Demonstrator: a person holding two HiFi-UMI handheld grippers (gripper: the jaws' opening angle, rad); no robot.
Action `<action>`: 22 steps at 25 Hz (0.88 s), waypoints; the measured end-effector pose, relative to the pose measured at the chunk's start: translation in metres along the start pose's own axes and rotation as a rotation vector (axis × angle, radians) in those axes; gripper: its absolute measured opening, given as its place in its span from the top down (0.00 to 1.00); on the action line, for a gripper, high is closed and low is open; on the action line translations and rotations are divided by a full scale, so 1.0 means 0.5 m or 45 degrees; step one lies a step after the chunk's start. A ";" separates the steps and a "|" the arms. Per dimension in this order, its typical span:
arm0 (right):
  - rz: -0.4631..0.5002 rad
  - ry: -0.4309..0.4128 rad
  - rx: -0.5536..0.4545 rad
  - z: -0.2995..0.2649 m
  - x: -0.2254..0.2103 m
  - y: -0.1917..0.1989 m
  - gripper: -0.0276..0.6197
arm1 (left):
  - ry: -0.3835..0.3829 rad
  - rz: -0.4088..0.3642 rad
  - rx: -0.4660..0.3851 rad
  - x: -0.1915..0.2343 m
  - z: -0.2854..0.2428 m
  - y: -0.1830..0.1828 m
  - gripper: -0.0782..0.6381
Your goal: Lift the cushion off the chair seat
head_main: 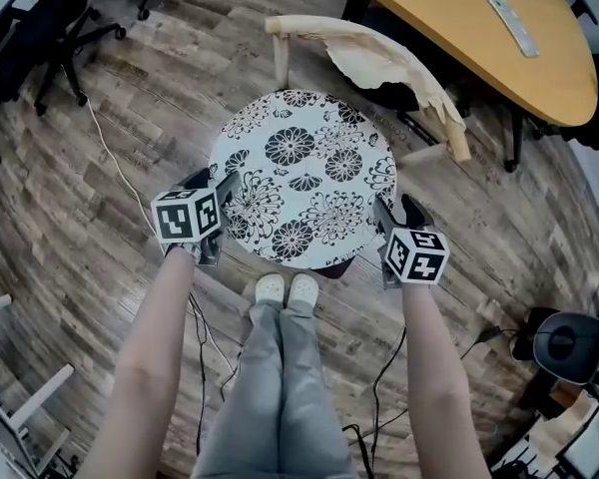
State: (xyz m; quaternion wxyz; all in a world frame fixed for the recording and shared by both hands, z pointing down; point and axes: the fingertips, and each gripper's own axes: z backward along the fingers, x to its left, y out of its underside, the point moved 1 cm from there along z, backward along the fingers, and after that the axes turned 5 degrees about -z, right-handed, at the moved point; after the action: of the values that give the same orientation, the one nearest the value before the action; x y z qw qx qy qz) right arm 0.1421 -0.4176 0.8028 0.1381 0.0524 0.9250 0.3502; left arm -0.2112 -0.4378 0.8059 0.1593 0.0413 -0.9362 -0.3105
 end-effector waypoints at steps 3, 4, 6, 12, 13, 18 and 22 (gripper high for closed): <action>0.070 0.007 0.062 -0.020 -0.014 0.018 0.55 | -0.026 0.017 0.041 0.034 -0.023 0.015 0.50; 0.089 0.002 0.080 -0.028 -0.017 0.023 0.55 | -0.030 0.024 0.050 0.044 -0.031 0.019 0.50; 0.109 -0.012 0.109 -0.045 -0.025 0.029 0.55 | -0.030 0.026 0.058 0.057 -0.048 0.024 0.50; 0.032 -0.039 0.118 -0.085 -0.048 0.037 0.55 | 0.046 0.062 0.073 0.083 -0.079 0.043 0.50; 0.007 -0.049 0.115 -0.090 -0.050 0.039 0.55 | 0.064 0.085 0.074 0.087 -0.083 0.046 0.50; -0.132 -0.085 0.107 -0.109 -0.054 0.050 0.55 | 0.149 0.139 0.076 0.091 -0.098 0.052 0.50; -0.099 -0.068 0.123 -0.119 -0.048 0.058 0.67 | 0.176 0.126 0.081 0.089 -0.105 0.049 0.50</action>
State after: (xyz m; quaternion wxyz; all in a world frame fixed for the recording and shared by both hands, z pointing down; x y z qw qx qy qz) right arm 0.1475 -0.4382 0.8700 0.1736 0.0324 0.9381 0.2979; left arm -0.2356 -0.4558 0.8726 0.2374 0.0213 -0.9333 -0.2687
